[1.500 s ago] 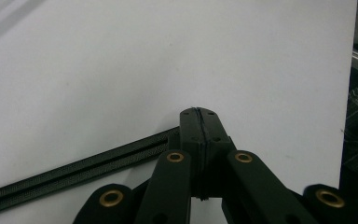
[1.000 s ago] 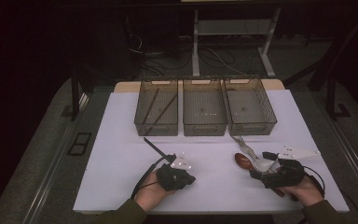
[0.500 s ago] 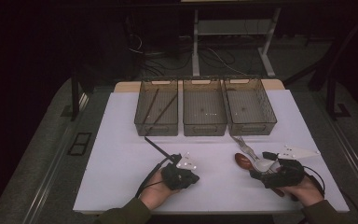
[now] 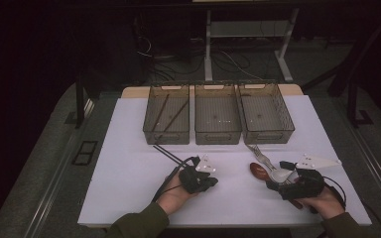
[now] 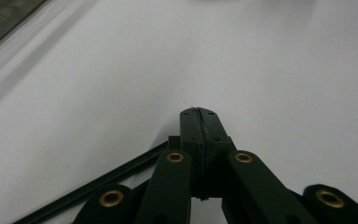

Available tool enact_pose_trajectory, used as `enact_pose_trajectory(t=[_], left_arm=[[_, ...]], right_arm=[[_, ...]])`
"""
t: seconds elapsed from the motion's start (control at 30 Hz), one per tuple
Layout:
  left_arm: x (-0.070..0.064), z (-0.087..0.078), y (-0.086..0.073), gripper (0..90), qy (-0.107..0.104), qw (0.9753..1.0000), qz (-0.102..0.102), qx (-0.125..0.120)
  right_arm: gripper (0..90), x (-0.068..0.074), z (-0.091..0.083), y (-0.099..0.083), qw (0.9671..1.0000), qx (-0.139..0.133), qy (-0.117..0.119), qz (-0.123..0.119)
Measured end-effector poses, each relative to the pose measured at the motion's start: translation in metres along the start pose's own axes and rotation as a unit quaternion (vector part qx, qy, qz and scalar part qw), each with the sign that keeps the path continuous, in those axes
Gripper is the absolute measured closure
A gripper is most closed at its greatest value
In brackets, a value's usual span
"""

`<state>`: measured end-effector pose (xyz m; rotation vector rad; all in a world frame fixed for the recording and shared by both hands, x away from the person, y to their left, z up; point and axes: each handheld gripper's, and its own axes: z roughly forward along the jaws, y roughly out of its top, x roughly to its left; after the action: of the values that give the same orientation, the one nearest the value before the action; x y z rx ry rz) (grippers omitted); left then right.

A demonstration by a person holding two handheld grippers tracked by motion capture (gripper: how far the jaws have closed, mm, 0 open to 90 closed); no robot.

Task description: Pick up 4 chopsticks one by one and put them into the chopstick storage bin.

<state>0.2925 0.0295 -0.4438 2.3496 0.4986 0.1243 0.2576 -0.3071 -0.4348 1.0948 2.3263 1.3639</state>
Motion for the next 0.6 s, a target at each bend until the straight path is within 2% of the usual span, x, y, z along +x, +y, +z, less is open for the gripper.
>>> enact_pose_trajectory(t=[0.3,0.5,0.6], left_arm=[[0.010,0.008,0.006,88.8,0.010,0.9999,0.002,-0.003],[0.013,0.011,0.010,88.8,0.007,1.0000,0.001,-0.006],[0.014,0.008,0.010,88.8,0.006,0.9999,-0.010,-0.012]], right_arm=[[7.4,0.000,0.000,0.000,1.0000,0.000,0.001,-0.001],[7.3,0.000,0.000,0.000,1.0000,-0.001,0.000,-0.001],[7.3,0.000,0.000,0.000,1.0000,-0.001,0.000,-0.001]])
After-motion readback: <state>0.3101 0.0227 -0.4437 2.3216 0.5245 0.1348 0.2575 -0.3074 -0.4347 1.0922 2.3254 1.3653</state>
